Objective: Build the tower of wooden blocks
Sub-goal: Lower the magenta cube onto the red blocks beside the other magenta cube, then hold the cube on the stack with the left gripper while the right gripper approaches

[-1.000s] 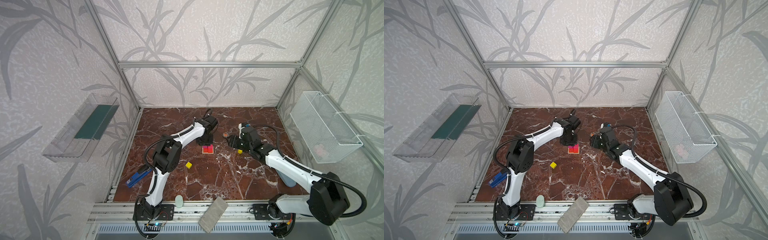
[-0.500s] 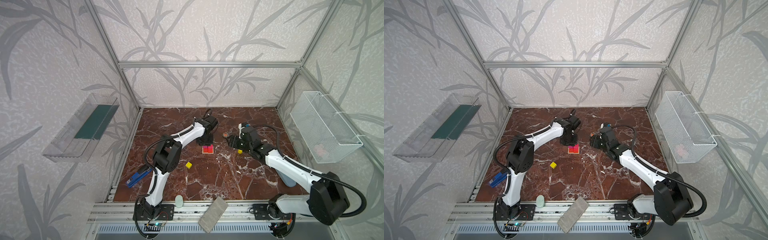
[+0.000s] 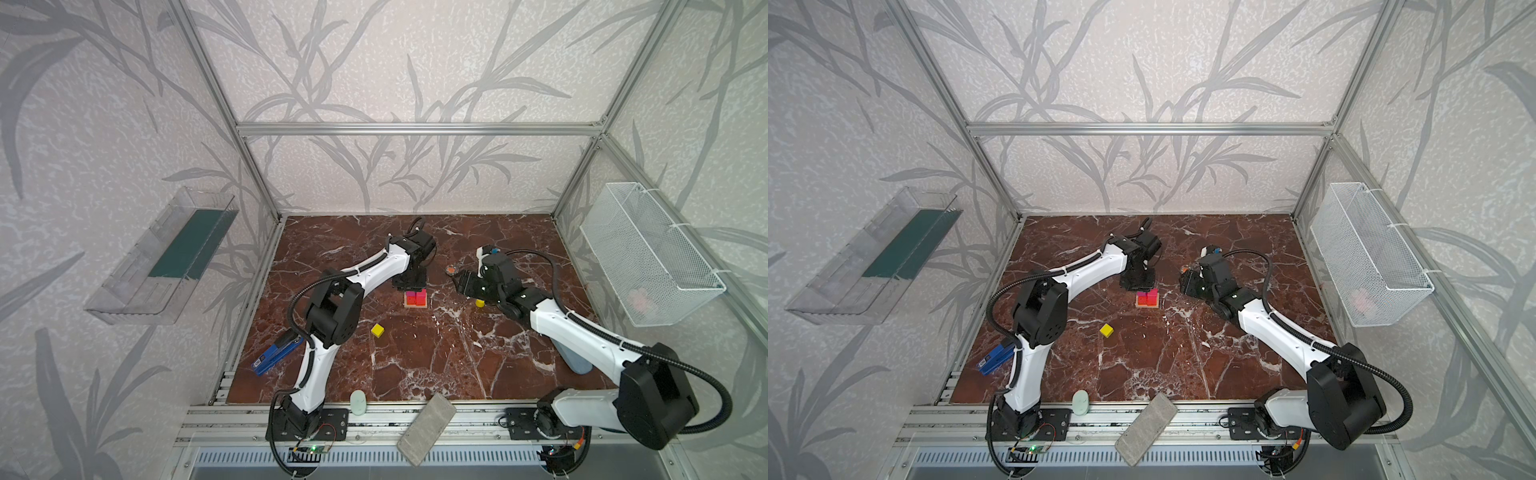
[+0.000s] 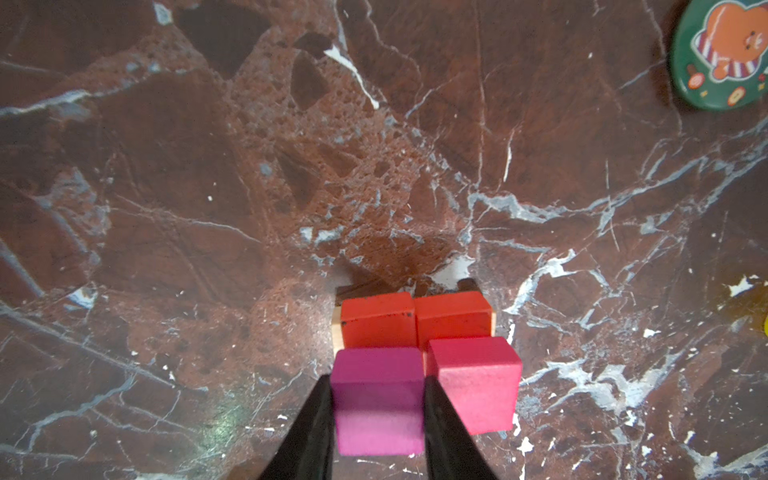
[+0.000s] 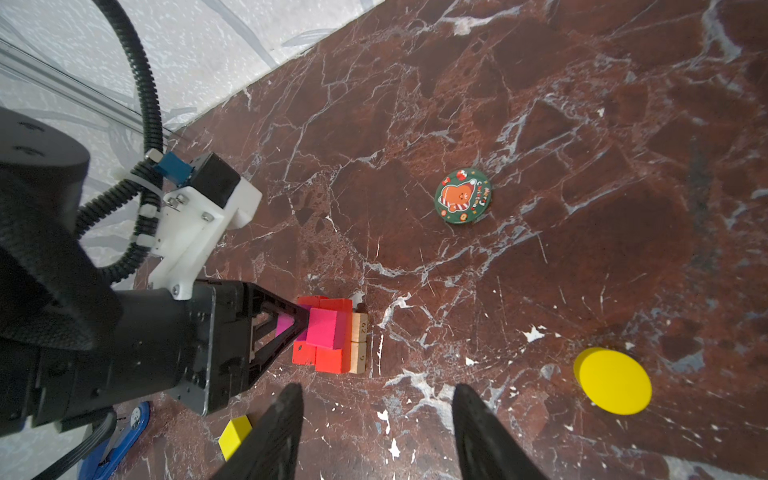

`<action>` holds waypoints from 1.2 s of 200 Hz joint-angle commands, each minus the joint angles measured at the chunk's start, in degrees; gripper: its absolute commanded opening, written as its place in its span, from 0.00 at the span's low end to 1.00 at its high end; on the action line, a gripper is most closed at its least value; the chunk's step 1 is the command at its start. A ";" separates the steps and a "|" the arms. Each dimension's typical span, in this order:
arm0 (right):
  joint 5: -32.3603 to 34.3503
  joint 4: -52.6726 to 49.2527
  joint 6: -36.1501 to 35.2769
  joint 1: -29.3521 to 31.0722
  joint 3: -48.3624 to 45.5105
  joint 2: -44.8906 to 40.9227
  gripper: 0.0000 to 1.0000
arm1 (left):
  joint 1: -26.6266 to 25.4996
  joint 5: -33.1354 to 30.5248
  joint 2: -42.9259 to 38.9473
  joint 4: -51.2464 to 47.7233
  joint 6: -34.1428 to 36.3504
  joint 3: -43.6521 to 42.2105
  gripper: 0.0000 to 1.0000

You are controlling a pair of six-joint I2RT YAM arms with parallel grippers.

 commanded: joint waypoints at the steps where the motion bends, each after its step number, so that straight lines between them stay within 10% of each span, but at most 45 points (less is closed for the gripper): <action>1: -0.26 0.73 0.36 -0.34 0.09 0.39 0.59 | -0.25 -0.30 1.17 -2.14 0.06 2.10 0.34; 240: -5.44 4.68 1.67 -0.30 0.91 5.67 0.58 | -0.56 -2.31 -6.74 -3.52 0.96 1.39 0.35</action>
